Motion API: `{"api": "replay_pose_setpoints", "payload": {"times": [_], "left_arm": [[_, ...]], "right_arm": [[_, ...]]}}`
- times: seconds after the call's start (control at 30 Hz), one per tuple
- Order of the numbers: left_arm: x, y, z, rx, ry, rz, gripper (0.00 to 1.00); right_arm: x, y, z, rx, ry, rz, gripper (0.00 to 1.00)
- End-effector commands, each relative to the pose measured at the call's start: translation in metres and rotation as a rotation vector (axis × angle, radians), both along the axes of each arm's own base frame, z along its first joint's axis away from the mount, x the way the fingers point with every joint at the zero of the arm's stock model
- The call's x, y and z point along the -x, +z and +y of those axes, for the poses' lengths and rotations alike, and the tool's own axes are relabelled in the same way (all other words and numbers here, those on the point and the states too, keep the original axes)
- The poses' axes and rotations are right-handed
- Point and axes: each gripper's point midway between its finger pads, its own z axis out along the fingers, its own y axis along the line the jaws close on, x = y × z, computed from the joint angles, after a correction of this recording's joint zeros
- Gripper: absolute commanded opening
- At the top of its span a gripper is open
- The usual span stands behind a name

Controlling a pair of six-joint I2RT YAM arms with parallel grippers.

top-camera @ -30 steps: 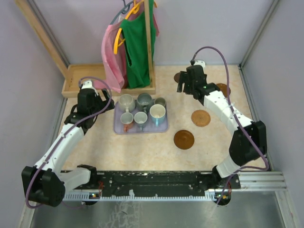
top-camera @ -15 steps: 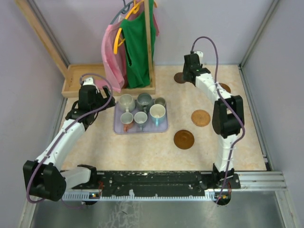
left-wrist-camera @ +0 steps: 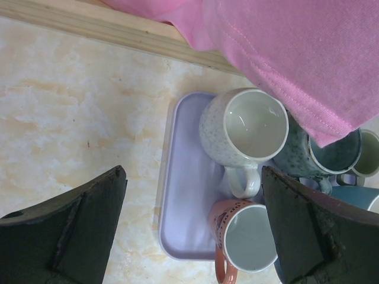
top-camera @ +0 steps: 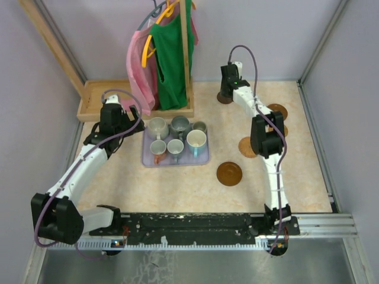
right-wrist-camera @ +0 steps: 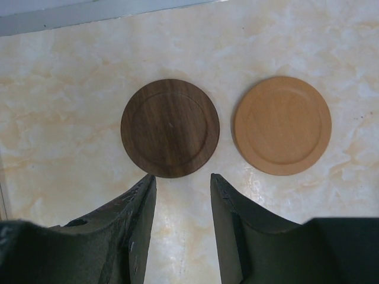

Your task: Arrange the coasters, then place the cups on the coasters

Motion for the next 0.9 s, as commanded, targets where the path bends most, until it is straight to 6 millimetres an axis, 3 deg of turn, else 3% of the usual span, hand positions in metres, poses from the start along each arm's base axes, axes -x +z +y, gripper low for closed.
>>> {"api": "replay_pose_setpoints", "payload": {"times": [0.0,0.47,0.87], "left_arm": [[-0.005,0.012,-0.001,-0.005,0.000,-0.017,1.00],[-0.005,0.007,0.001,-0.002,0.020,0.004,1.00],[0.000,0.005,0.001,0.009,0.028,0.012,1.00]], "right_arm": [[-0.017,0.008,0.007,-0.001,0.017,-0.036,0.42],[-0.034,-0.039,0.014,-0.013,0.029,0.004,0.42],[-0.046,-0.035,0.012,-0.031,0.035,-0.042,0.42]]}}
